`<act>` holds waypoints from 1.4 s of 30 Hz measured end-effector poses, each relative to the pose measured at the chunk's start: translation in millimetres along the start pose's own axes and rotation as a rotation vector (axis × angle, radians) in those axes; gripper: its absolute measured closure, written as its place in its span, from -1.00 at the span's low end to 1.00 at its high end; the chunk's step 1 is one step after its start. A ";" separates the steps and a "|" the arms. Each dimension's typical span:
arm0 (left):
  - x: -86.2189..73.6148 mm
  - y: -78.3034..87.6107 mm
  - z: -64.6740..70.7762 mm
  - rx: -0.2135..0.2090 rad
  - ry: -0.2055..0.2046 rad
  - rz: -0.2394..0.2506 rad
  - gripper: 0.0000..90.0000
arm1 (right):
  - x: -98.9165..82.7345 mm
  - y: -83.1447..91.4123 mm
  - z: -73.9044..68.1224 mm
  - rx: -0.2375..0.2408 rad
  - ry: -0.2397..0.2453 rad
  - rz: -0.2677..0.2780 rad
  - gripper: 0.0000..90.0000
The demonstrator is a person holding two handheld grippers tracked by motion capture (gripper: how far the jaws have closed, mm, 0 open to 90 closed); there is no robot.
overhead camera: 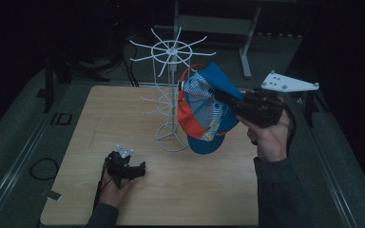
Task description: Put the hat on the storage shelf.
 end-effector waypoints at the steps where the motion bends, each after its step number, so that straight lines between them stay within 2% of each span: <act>1: 0.0 0.0 0.0 0.000 0.000 0.000 -0.90 | -1.1 -0.7 1.2 0.003 -0.005 0.002 0.93; 14: -0.1 -0.1 0.3 0.000 0.001 0.002 -0.90 | -13.9 -19.3 7.5 0.042 -0.051 0.003 0.93; 35: -0.2 0.1 0.4 -0.002 -0.006 0.002 -0.90 | -27.7 -48.8 12.1 0.015 -0.055 -0.078 0.82; 42: -0.3 0.2 0.6 -0.003 -0.004 0.001 -0.90 | -31.7 -56.6 13.6 0.031 -0.071 -0.098 0.70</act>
Point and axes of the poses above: each handheld gripper's, and its own axes: y roughly backward along the jaws, x roughly out of its top, z roughly to its right, the point moved 2 cm from there along -y, roughly forward along the jaws, and after that the axes turned 6 degrees about x, right-handed, at the moved point
